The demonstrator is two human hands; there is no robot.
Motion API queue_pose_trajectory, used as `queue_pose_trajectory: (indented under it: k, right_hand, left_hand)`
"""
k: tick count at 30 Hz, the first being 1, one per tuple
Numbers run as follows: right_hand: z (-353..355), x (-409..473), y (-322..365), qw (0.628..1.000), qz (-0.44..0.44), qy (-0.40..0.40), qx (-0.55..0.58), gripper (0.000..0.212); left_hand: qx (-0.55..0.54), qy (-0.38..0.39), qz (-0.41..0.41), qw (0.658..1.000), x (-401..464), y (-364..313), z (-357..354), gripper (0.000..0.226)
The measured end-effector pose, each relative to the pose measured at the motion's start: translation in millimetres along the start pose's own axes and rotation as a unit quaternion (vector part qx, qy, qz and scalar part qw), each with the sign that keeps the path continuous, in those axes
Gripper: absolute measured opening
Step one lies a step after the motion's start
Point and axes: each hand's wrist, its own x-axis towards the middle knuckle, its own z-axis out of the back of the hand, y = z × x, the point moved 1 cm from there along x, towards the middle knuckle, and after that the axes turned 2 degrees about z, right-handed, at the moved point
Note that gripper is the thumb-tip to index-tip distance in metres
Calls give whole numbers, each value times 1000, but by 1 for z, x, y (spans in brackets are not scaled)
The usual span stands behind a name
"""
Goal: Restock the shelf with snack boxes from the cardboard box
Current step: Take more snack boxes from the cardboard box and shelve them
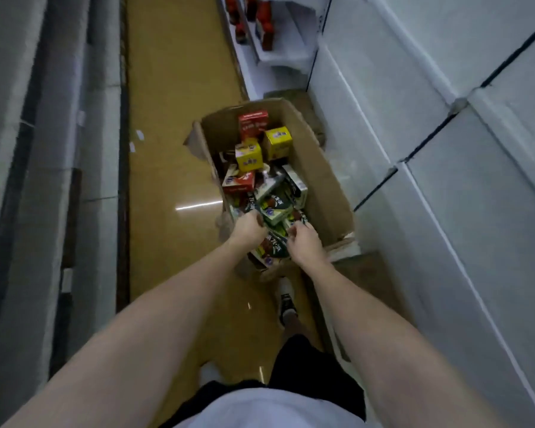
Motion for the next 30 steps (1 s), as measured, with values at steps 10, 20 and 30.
queue_pose_trajectory:
  k: [10,20,30]
  right_hand:
    - [2,141,-56,994,-35,106,23,21]
    - [-30,210,-95,978,-72,193,18,49]
    - [-93,259,-119,949,-168,265,-10,85]
  left_hand:
    - [-77,22,228,970,126,-20,-73,21]
    - [-208,5,354,912,198,-6,-134,16]
    - [-386,-37,467,795,261,23,-178,49]
